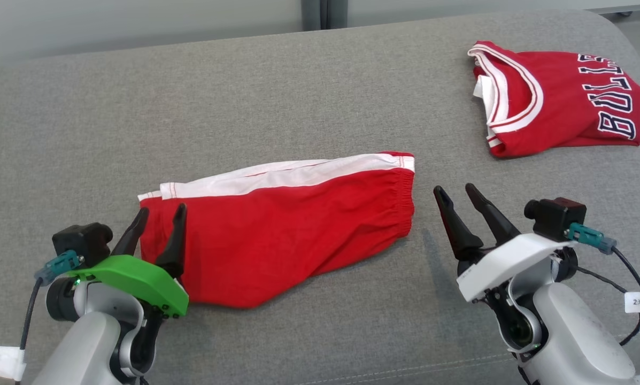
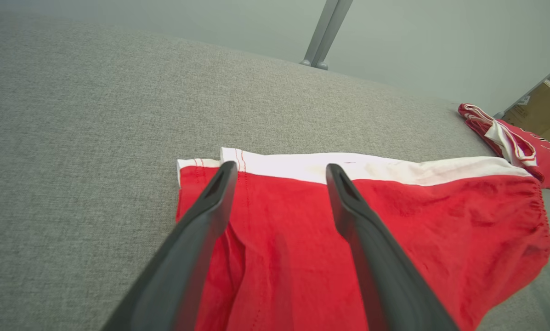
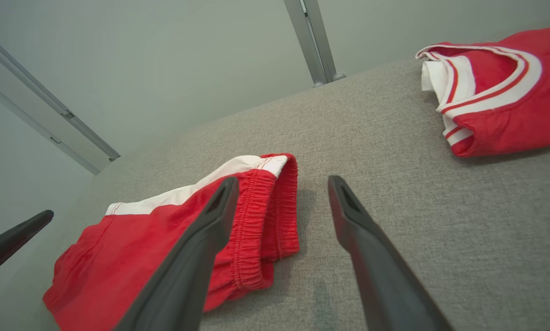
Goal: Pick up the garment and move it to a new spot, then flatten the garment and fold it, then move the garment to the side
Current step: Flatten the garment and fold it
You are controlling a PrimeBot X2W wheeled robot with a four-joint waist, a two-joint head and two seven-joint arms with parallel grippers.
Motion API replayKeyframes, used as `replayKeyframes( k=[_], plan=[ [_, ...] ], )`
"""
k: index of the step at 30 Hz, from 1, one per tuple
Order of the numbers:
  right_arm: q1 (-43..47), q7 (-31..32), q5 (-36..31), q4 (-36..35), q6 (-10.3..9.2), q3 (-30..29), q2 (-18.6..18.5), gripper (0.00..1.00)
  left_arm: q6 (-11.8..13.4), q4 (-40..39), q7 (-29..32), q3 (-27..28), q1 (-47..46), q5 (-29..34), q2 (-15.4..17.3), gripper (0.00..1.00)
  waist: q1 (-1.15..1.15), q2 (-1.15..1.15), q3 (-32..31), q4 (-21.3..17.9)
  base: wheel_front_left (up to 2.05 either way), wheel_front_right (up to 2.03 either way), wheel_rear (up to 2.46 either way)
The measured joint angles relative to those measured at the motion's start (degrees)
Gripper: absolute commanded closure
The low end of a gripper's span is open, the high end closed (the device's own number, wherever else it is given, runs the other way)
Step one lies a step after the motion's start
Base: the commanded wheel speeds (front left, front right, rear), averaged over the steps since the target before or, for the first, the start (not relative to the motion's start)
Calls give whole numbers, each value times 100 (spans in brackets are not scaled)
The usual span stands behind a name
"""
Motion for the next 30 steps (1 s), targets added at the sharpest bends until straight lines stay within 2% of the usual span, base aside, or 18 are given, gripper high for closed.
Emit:
replayKeyframes(
  k=[4, 11, 27, 28, 29, 30],
  plan=[
    [-338, 225, 188, 445, 7, 1, 155, 0, -55, -144, -62, -109, -104, 153, -96, 0, 0, 0, 93, 171, 0, 0, 0],
    [-655, 426, 313, 1168, 10, -105, 136, 0, -108, -336, -120, -274, -271, 288, -141, 0, 0, 0, 271, 592, 0, 0, 0],
    [-1207, 928, 1063, 2212, 283, -155, 212, 0, -108, -265, -146, -355, -272, 312, -153, 0, 0, 0, 530, 1172, 0, 0, 0],
    [-1254, 956, 1085, 2254, 300, -113, 205, 62, -108, -259, -146, -349, -272, 312, -153, 0, 0, 0, 523, 1189, 0, 0, 0],
    [-1291, 972, 1085, 2287, 300, -79, 208, 99, -108, -250, -152, -343, -272, 312, -153, 0, 0, 0, 510, 1197, 0, 0, 0],
    [-1321, 972, 1085, 2316, 300, -51, 218, 100, -108, -240, -167, -332, -272, 312, -153, 0, 0, 0, 495, 1201, 0, 0, 0]
  ],
)
